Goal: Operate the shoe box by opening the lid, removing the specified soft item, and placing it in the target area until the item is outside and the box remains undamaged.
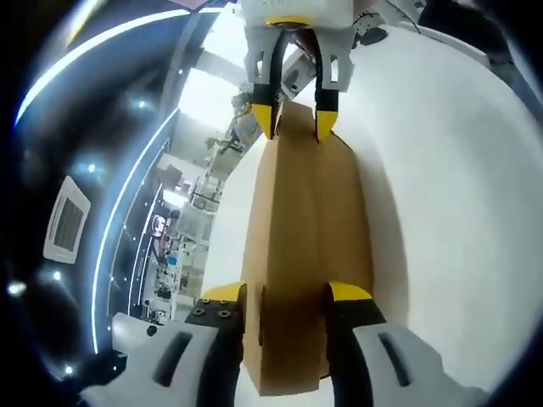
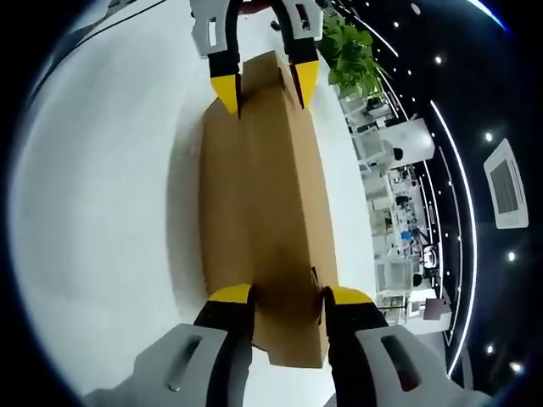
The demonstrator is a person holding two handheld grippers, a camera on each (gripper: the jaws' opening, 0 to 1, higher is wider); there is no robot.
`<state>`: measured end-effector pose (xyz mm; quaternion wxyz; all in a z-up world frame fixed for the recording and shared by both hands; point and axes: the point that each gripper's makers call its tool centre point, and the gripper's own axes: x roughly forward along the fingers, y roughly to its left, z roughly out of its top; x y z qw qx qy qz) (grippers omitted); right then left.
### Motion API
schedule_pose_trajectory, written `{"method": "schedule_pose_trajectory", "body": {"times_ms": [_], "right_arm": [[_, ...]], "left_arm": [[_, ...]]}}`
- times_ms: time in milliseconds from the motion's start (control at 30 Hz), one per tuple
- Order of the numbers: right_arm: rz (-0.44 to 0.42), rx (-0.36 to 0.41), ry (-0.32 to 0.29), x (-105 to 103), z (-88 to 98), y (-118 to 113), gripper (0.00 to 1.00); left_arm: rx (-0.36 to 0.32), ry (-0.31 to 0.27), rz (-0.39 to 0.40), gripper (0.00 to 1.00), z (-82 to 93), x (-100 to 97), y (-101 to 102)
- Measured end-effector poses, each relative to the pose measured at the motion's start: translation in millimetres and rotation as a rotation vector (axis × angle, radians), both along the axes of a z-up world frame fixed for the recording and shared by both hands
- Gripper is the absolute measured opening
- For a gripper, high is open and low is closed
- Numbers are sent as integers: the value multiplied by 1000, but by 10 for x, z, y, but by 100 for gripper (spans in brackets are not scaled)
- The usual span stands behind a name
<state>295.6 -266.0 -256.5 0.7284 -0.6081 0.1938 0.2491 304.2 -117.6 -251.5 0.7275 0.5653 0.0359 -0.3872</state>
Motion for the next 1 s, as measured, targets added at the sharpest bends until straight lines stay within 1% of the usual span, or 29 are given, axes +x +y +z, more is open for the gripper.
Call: {"method": "schedule_pose_trajectory", "body": {"times_ms": [100, 233, 367, 633, 800, 900, 1000], "right_arm": [[0, 1, -12, 17, 39, 12, 31], [2, 3, -25, 39, 97, 19, 31], [9, 1, -33, 49, 131, 22, 31], [11, 2, -38, 54, 213, 27, 30], [21, -6, -27, 65, 216, 24, 30], [44, -36, -30, 67, 191, 22, 30], [40, -28, -31, 58, 204, 31, 30]], "left_arm": [[11, -15, 1, 35, 29, 10, 33], [13, -20, 20, 34, 54, 68, 100], [17, -27, 15, 32, 75, 73, 102], [29, -55, 8, 32, 123, 85, 97], [32, -57, -12, 31, 151, 86, 91], [37, -54, -20, 31, 144, 80, 87], [39, -51, -19, 31, 151, 86, 97]]}}
